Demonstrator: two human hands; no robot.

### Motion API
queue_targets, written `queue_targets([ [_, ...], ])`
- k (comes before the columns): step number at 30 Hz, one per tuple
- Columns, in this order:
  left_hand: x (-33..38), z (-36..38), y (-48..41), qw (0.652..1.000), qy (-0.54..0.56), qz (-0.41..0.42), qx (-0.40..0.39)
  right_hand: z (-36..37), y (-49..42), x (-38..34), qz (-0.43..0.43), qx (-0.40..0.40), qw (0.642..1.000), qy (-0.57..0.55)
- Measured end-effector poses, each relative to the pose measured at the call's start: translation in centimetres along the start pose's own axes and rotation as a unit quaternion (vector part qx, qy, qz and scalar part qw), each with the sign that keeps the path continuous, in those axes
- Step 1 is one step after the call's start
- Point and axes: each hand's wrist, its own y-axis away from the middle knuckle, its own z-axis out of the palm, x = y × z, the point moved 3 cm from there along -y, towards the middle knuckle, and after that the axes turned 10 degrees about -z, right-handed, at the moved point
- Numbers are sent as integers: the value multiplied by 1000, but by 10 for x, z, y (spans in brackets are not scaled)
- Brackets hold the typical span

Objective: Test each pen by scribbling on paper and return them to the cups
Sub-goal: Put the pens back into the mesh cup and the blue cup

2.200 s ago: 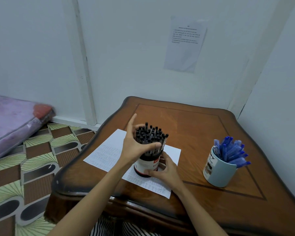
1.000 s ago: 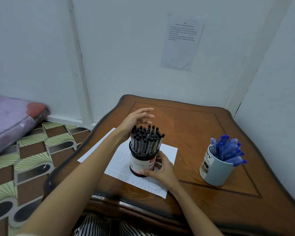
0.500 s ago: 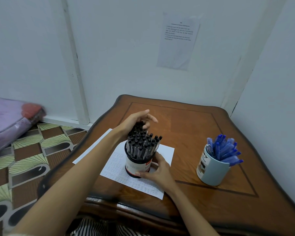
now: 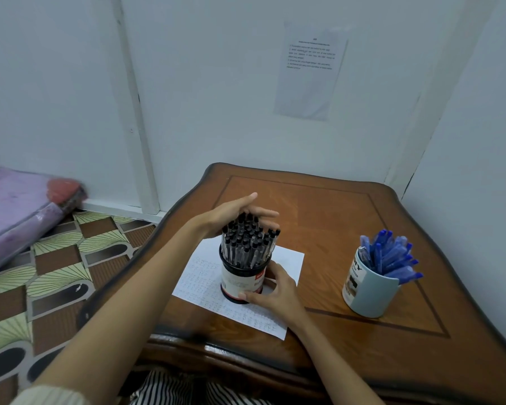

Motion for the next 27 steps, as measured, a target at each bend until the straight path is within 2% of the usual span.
queue_targets([
  [3,-4,-4,-3,999,11,-31,-18,0,0,0,0,2,1000,-4],
  [5,-6,-9,-3,999,23,-18,-15,1,0,0,-1,5,1000,-3],
  [10,4,-18,0,986,89,99,100,1,-1,2,-7,6,1000,0],
  [12,12,-16,0,988,19,107,112,1,-1,4,-4,6,1000,0],
  [15,20,-1,-2,987,-136,64,63,1,-1,3,-2,6,1000,5],
  [17,22,8,-4,981,-183,57,43,0,-1,2,-2,6,1000,6],
  [21,22,9,-2,981,-181,56,30,0,-1,2,-1,10,1000,4],
  [27,16,3,-4,980,-160,79,82,1,0,3,0,8,1000,3],
])
